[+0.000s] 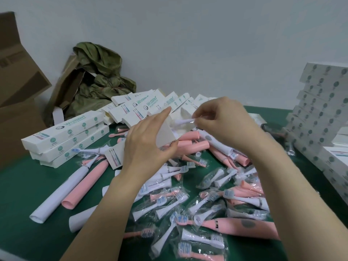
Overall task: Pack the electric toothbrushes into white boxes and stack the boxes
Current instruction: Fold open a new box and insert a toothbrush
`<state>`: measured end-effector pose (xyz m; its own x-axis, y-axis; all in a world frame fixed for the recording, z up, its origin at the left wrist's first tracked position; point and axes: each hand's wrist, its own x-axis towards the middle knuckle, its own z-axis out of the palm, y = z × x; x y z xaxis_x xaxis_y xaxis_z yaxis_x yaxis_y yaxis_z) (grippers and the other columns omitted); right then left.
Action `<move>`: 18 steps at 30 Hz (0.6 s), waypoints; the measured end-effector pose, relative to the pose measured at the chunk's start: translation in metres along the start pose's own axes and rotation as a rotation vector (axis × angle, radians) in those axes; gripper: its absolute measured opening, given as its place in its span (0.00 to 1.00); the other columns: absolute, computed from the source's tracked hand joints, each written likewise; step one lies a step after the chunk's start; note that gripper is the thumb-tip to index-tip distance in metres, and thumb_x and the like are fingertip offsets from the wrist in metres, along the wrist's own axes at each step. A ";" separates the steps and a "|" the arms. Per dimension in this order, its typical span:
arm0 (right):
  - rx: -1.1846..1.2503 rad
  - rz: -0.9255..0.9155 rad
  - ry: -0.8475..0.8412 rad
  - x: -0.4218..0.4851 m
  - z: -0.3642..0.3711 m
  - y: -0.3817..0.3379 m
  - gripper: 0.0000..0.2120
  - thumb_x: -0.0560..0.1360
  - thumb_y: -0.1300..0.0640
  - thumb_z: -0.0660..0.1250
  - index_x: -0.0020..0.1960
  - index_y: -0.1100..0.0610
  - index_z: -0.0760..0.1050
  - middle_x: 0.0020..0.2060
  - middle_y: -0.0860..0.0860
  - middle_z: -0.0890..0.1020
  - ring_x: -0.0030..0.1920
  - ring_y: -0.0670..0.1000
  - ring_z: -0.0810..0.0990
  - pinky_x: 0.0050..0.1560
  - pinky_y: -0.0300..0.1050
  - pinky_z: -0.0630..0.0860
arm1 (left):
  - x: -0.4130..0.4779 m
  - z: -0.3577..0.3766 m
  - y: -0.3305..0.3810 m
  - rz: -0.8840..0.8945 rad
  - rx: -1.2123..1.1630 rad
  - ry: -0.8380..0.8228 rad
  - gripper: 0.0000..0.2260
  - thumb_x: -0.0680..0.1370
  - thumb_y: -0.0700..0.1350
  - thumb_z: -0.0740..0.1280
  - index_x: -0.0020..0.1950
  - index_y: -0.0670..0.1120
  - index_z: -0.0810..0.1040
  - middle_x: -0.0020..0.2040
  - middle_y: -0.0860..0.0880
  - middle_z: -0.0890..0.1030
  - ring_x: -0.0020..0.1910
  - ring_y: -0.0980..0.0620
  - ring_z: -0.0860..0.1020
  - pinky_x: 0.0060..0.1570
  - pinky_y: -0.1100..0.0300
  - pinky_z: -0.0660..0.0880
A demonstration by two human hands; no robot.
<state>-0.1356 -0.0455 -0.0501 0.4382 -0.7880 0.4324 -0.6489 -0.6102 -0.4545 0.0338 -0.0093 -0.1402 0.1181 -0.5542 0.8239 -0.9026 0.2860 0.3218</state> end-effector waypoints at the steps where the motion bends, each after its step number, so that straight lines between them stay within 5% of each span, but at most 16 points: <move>1: -0.018 -0.035 0.021 0.000 0.004 -0.004 0.10 0.75 0.62 0.63 0.48 0.54 0.82 0.33 0.43 0.77 0.35 0.44 0.76 0.35 0.24 0.66 | 0.000 -0.001 0.000 0.009 0.003 0.001 0.32 0.67 0.44 0.77 0.70 0.49 0.71 0.59 0.50 0.79 0.57 0.53 0.72 0.59 0.57 0.66; 5: -0.054 -0.105 0.090 0.001 0.016 -0.012 0.10 0.77 0.60 0.63 0.51 0.53 0.82 0.40 0.48 0.73 0.39 0.48 0.74 0.37 0.33 0.64 | 0.001 -0.001 0.004 0.026 -0.024 0.033 0.30 0.66 0.44 0.74 0.68 0.47 0.73 0.56 0.48 0.80 0.54 0.54 0.72 0.55 0.53 0.70; 9: 0.081 -0.070 0.077 0.002 0.025 -0.011 0.14 0.76 0.62 0.63 0.60 0.54 0.77 0.48 0.51 0.73 0.46 0.49 0.77 0.43 0.29 0.68 | 0.000 0.001 0.009 0.037 -0.028 0.025 0.30 0.66 0.45 0.72 0.68 0.46 0.73 0.56 0.48 0.80 0.54 0.52 0.73 0.54 0.52 0.71; 11: 0.333 -0.033 0.125 0.001 0.027 -0.011 0.12 0.74 0.64 0.65 0.57 0.55 0.77 0.45 0.51 0.81 0.45 0.49 0.82 0.52 0.40 0.76 | 0.000 0.001 0.009 0.021 -0.046 0.033 0.30 0.66 0.45 0.72 0.68 0.47 0.73 0.57 0.49 0.80 0.55 0.53 0.73 0.55 0.52 0.71; 13: 0.537 -0.005 0.205 0.000 0.031 -0.010 0.08 0.73 0.66 0.67 0.47 0.55 0.77 0.40 0.51 0.82 0.41 0.49 0.83 0.49 0.46 0.79 | 0.001 0.000 0.010 0.010 -0.057 0.056 0.30 0.66 0.44 0.72 0.69 0.47 0.72 0.57 0.49 0.80 0.55 0.53 0.73 0.55 0.51 0.72; 16: 0.402 -0.046 0.210 -0.001 0.047 -0.010 0.03 0.72 0.62 0.70 0.43 0.55 0.81 0.37 0.48 0.79 0.36 0.42 0.77 0.42 0.28 0.71 | 0.001 0.000 0.011 -0.006 -0.066 0.053 0.30 0.66 0.46 0.69 0.68 0.47 0.73 0.56 0.49 0.80 0.55 0.53 0.73 0.55 0.52 0.71; 18: 0.219 -0.106 0.120 -0.001 0.057 -0.010 0.07 0.75 0.61 0.66 0.49 0.56 0.83 0.41 0.50 0.73 0.39 0.45 0.71 0.40 0.28 0.65 | 0.001 0.000 0.011 0.008 -0.046 0.013 0.30 0.65 0.48 0.67 0.68 0.46 0.73 0.56 0.48 0.80 0.54 0.50 0.76 0.55 0.54 0.70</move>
<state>-0.0941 -0.0430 -0.0900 0.4110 -0.7117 0.5697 -0.4478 -0.7019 -0.5539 0.0239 -0.0069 -0.1363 0.1164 -0.5414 0.8327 -0.8836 0.3264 0.3358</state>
